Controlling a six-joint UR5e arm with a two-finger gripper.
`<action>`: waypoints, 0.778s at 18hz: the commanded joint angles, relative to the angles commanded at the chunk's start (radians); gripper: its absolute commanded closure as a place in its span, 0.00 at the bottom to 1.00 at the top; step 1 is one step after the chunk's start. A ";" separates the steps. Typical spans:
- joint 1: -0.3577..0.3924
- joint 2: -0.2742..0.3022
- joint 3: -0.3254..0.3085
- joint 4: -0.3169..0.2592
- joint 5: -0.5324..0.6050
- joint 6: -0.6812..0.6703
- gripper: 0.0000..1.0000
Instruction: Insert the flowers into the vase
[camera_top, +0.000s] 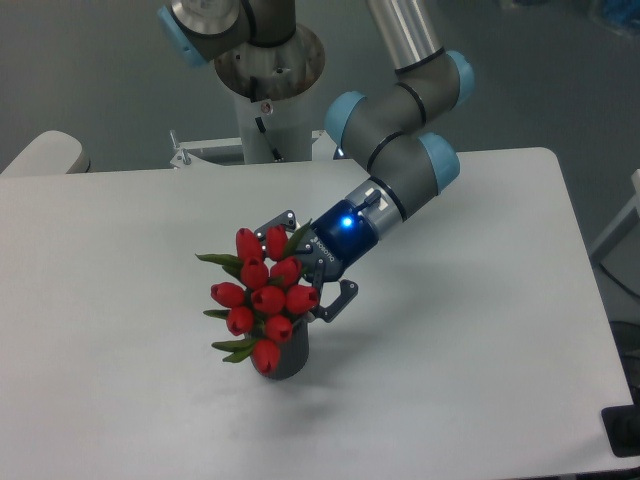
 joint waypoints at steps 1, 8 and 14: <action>0.006 0.000 0.000 0.000 0.000 0.000 0.01; 0.051 0.003 0.014 0.000 0.107 0.031 0.00; 0.089 0.000 0.067 -0.008 0.141 0.014 0.00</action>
